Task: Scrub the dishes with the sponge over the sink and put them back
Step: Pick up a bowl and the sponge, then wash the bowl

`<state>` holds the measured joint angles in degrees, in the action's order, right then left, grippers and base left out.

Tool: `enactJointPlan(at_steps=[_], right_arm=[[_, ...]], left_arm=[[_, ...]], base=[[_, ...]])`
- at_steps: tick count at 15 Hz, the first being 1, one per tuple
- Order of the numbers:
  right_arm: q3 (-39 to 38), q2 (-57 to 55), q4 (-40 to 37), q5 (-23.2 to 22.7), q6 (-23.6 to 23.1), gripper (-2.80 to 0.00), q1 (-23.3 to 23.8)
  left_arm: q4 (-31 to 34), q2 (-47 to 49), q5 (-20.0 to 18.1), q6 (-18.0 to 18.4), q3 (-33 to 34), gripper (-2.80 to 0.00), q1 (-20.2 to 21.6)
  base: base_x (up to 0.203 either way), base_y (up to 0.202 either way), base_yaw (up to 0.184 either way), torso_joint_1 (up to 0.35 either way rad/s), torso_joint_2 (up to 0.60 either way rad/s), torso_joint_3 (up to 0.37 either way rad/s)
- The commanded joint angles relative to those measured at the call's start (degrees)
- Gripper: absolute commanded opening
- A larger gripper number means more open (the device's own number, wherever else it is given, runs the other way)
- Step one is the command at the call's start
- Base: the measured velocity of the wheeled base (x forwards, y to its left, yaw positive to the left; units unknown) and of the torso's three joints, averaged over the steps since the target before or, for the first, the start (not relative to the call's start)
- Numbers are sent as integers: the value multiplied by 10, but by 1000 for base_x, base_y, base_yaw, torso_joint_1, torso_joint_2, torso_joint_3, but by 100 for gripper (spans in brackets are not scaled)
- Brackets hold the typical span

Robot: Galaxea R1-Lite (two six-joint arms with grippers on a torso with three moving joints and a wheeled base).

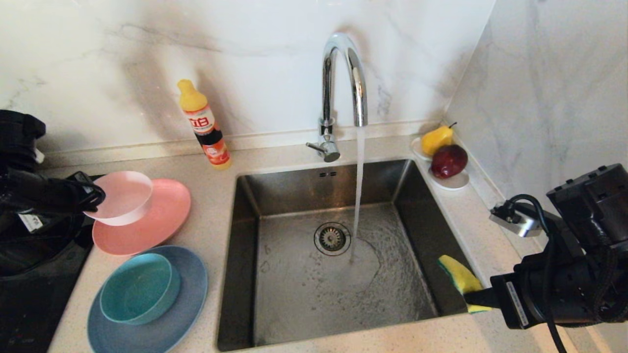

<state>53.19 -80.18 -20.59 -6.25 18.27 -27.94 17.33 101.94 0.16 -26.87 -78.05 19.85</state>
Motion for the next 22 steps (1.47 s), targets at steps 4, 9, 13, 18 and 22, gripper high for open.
enactJointPlan(at_steps=[4,9,13,18,22], right_arm=[[-5,8,-1,-1,2,-280,-1],[-5,28,-2,-1,7,-280,-1],[-4,57,0,-2,8,-280,-1],[-5,78,0,-13,10,-280,-1],[-7,86,-1,-13,12,-280,0]], left_arm=[[33,-143,-3,-2,-17,-280,-1],[124,-250,-66,-9,-10,-280,-124],[137,-235,-54,-26,19,-280,-286],[64,-128,62,-84,60,-280,-476],[-29,-30,116,-92,64,-280,-544]], base=[[0,0,0,0,0,0],[0,0,0,0,0,0],[0,0,0,0,0,0],[0,0,0,0,0,0],[0,0,0,0,0,0]])
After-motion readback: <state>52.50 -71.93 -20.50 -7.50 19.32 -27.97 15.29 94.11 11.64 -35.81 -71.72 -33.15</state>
